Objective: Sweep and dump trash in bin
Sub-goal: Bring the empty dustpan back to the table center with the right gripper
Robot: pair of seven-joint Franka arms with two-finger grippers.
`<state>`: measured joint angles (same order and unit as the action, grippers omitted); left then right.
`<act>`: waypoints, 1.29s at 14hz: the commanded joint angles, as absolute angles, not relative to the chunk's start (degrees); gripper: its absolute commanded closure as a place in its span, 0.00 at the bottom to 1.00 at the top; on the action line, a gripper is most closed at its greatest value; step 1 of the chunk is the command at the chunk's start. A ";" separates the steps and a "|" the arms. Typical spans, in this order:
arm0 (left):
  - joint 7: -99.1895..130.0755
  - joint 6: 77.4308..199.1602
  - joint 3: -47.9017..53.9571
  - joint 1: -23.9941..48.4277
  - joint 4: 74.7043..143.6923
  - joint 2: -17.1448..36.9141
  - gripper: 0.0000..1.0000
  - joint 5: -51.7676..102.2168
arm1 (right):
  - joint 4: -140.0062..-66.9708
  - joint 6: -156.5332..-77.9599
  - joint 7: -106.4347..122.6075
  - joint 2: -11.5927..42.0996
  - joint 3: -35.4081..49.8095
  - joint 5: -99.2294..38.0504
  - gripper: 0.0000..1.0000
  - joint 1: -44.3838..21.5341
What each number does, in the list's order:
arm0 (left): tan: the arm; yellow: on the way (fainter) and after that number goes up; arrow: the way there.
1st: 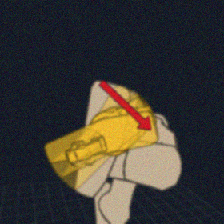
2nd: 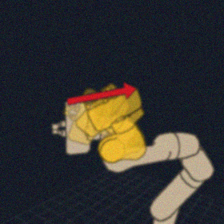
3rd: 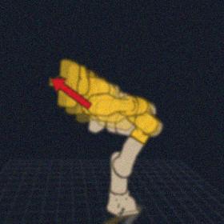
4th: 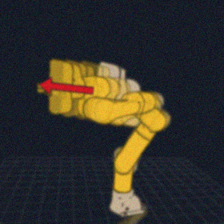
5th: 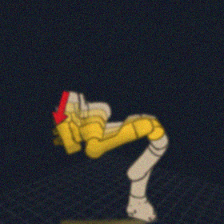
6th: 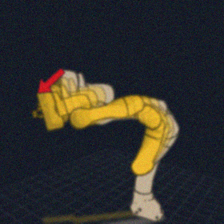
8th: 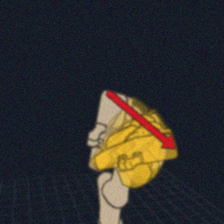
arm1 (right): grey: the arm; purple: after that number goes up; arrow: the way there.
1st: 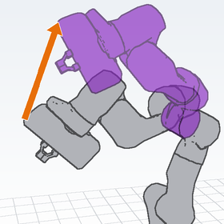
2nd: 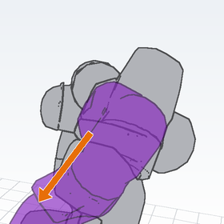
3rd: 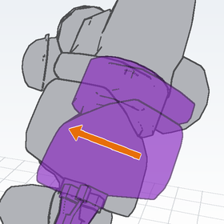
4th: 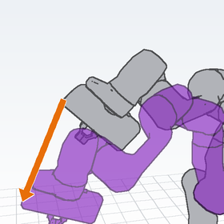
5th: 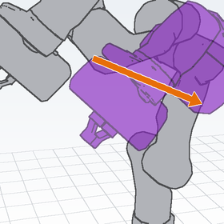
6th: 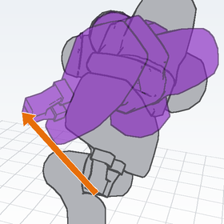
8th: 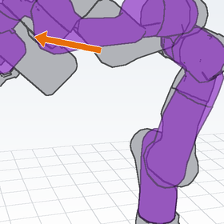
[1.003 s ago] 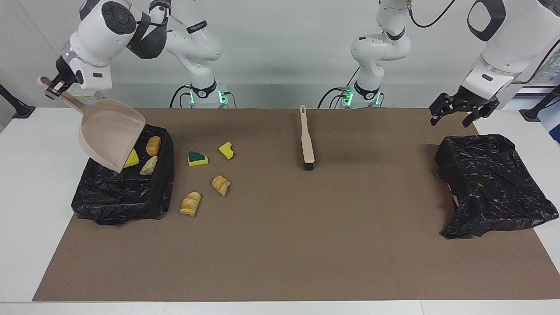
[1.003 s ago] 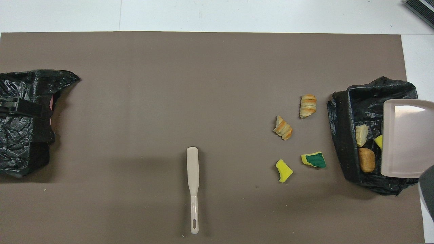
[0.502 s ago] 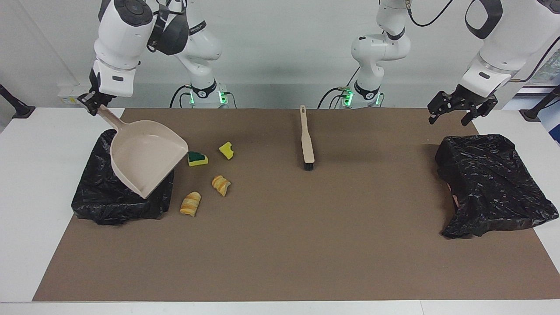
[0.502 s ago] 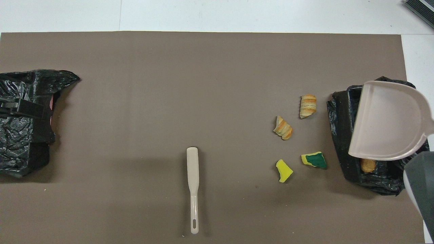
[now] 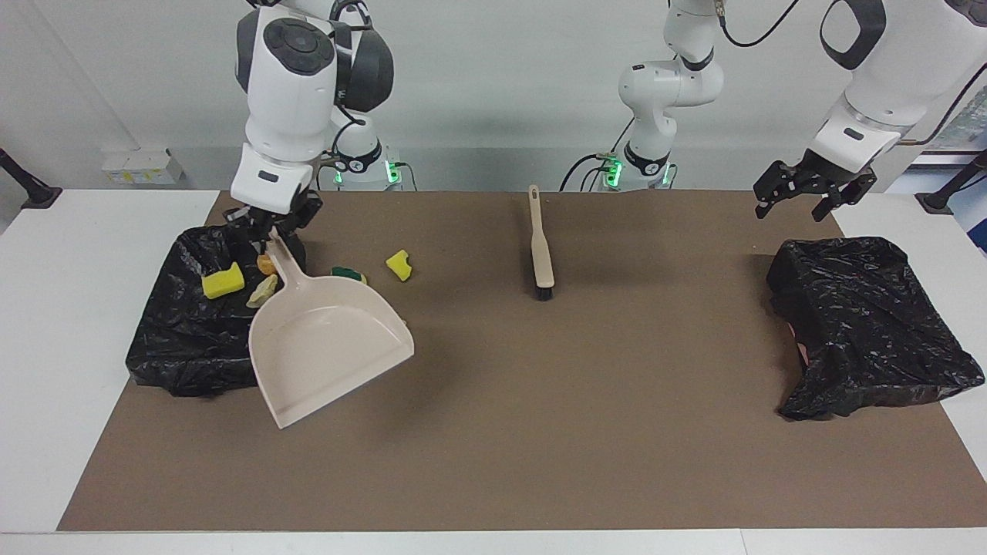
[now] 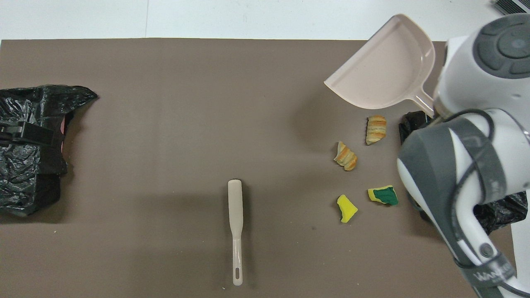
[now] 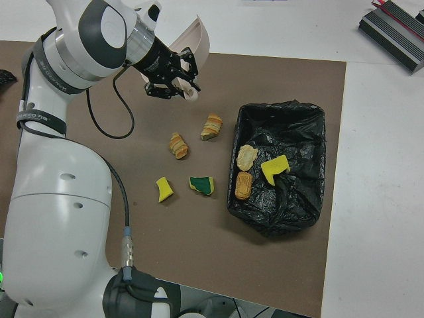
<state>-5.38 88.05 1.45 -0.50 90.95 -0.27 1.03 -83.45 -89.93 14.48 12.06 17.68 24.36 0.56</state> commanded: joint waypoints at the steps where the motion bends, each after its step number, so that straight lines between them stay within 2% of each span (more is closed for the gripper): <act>1: -4.57 86.31 1.49 -0.26 91.41 -1.67 0.00 0.09 | -71.84 -87.10 -1.96 21.59 17.67 21.02 1.00 -5.86; 3: -4.40 86.75 1.49 -0.44 91.06 -1.67 0.00 0.26 | -65.25 -86.92 -12.52 27.04 17.58 19.43 1.00 -10.00; 7: -5.45 87.01 1.58 -0.09 92.37 -2.55 0.00 0.26 | -57.94 -89.02 -30.03 36.36 17.58 16.54 1.00 -17.21; 12: -5.54 88.15 1.76 0.09 94.56 -3.86 0.00 0.26 | -56.34 -97.98 -39.89 43.76 17.49 13.72 1.00 -25.03; 14: -5.54 88.68 1.76 0.44 96.14 -4.48 0.00 0.26 | -56.34 -100.19 -41.04 44.65 17.58 8.81 1.00 -25.22; 18: -5.45 89.56 1.76 0.61 98.17 -5.10 0.00 0.26 | -56.60 -102.21 -41.31 46.92 16.70 8.26 1.00 -28.03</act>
<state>-5.39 87.96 2.22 -0.28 94.86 -2.98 1.03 -58.65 -101.21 -40.60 44.82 17.44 9.41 -26.63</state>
